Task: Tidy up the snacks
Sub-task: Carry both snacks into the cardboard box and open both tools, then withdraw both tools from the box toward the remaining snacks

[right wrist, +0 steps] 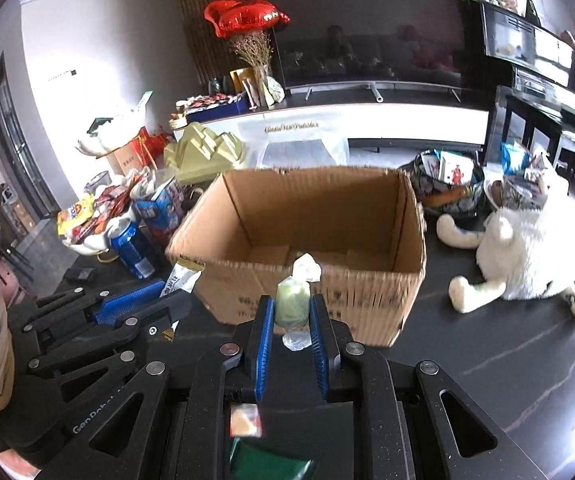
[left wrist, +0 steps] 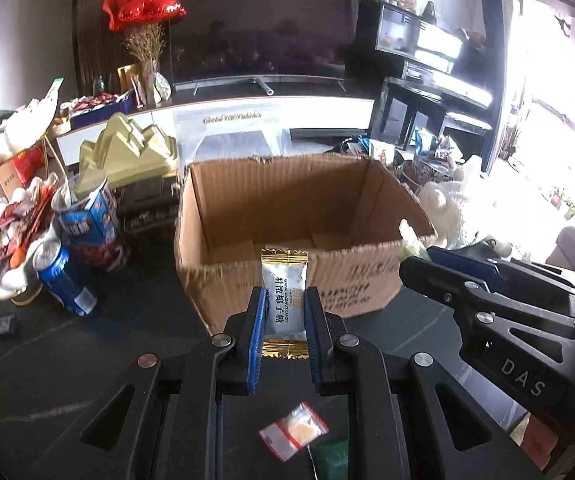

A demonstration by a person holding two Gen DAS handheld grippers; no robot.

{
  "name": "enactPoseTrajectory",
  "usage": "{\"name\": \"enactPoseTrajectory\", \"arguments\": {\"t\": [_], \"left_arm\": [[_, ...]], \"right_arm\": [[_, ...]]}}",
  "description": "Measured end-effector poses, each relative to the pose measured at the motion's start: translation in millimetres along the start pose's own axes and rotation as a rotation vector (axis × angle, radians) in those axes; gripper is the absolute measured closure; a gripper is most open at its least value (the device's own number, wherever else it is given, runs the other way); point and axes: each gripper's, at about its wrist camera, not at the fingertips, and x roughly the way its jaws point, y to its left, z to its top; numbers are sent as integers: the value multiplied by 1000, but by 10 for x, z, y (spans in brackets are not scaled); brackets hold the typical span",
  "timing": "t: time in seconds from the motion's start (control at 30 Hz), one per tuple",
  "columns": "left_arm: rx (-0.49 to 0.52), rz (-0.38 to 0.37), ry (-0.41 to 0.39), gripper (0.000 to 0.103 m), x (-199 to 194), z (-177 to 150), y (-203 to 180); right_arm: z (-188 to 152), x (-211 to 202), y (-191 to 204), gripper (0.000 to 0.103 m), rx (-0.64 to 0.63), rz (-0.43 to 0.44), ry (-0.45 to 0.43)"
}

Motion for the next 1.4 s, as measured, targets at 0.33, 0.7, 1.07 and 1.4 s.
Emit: {"name": "enactPoseTrajectory", "arguments": {"t": [0.33, 0.7, 1.07, 1.4], "left_arm": [[24, 24, 1, 83, 305, 343, 7], [27, 46, 17, 77, 619, 509, 54], [21, 69, 1, 69, 422, 412, 122], [17, 63, -11, 65, 14, 70, 146]], "right_arm": [[271, 232, -116, 83, -33, -10, -9], [410, 464, -243, 83, 0, 6, -35], [380, 478, -236, 63, 8, 5, -11], [109, 221, 1, 63, -42, 6, 20]]}}
